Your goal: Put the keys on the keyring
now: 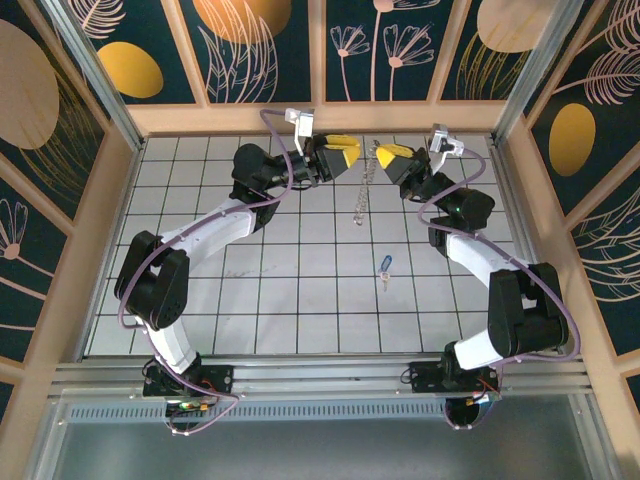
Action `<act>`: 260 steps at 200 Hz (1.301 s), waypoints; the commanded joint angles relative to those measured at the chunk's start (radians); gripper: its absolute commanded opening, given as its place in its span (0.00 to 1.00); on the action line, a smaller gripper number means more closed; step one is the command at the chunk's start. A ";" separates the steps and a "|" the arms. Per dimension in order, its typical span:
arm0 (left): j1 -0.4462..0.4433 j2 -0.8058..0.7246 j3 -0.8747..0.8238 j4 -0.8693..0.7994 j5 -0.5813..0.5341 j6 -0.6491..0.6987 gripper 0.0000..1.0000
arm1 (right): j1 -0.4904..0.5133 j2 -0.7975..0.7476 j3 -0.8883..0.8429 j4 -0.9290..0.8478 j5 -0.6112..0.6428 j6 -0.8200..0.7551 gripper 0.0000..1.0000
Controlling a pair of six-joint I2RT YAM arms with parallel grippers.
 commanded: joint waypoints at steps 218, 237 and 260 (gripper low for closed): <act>-0.022 0.046 0.057 0.047 0.037 -0.033 0.33 | 0.041 0.035 0.070 0.156 0.012 0.034 0.00; -0.023 0.047 0.057 0.049 0.036 -0.032 0.30 | 0.042 0.039 0.072 0.155 0.011 0.035 0.00; -0.022 0.047 0.059 0.048 0.035 -0.031 0.28 | 0.044 0.044 0.072 0.155 0.006 0.035 0.00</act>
